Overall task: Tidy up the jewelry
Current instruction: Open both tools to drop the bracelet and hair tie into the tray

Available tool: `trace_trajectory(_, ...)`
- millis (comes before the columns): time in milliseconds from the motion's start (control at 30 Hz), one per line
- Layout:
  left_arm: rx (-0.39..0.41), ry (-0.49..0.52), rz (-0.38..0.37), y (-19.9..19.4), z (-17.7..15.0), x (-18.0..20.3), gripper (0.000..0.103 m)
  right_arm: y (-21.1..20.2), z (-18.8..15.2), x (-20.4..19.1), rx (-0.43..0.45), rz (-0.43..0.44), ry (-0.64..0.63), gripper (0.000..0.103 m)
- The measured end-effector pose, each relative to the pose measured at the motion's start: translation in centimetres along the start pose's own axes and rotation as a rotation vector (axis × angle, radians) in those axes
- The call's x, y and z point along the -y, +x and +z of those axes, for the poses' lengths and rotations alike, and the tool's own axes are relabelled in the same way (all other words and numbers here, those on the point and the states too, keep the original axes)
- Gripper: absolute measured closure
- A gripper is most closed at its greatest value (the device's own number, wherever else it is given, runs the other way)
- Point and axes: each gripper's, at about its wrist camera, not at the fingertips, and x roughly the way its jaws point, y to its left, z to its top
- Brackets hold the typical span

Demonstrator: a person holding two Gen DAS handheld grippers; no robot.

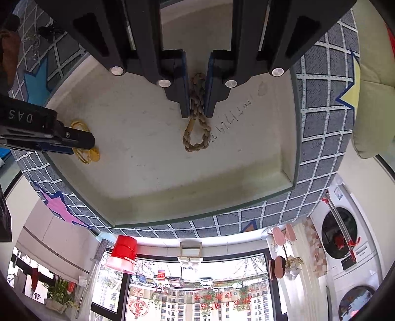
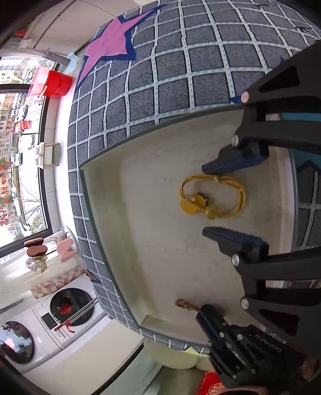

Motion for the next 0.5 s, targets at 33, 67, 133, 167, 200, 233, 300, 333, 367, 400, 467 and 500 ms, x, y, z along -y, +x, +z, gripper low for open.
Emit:
trace_trajectory(33,0.010,-0.001,0.007,-0.3,0.0,-0.1,0.025,-0.2,0.1,0.0,0.006,0.011,0.010,0.048)
trace_trajectory(67,0.031,-0.005,0.013,-0.7,0.0,-0.2,0.006,-0.3,0.2,-0.1,0.014,0.020,0.016,0.047)
trace_trajectory(133,0.076,0.006,0.020,-1.8,0.2,-0.1,0.006,-1.2,0.3,-0.3,0.038,0.044,0.019,0.046)
trace_trajectory(167,0.077,0.011,0.019,-2.0,0.2,0.0,0.006,-1.6,0.3,-0.5,0.048,0.051,0.018,0.041)
trace_trajectory(200,0.080,0.012,0.020,-2.3,0.3,0.0,0.006,-2.0,0.3,-0.5,0.059,0.053,0.019,0.037)
trace_trajectory(233,0.088,0.009,0.024,-2.7,0.3,0.0,0.006,-2.6,0.3,-0.6,0.073,0.058,0.024,0.032)
trace_trajectory(300,0.102,0.001,0.024,-3.3,0.4,0.0,0.006,-3.6,0.4,-0.6,0.093,0.079,0.043,0.031)
trace_trajectory(333,0.114,-0.006,0.023,-3.8,0.3,0.0,0.006,-4.1,0.3,-0.5,0.100,0.091,0.055,0.030)
trace_trajectory(367,0.128,-0.011,0.020,-4.4,0.2,0.0,0.005,-4.5,0.2,-0.5,0.107,0.099,0.064,0.023)
trace_trajectory(400,0.137,-0.014,0.017,-4.8,0.0,-0.1,0.000,-5.0,0.1,-0.4,0.113,0.106,0.072,0.020)
trace_trajectory(467,0.161,-0.031,0.008,-6.1,-0.3,-0.4,0.000,-6.0,-0.3,-0.3,0.129,0.125,0.085,0.019)
trace_trajectory(500,0.166,-0.036,0.000,-6.7,-0.5,-0.5,0.000,-6.6,-0.5,-0.2,0.134,0.140,0.092,0.019)
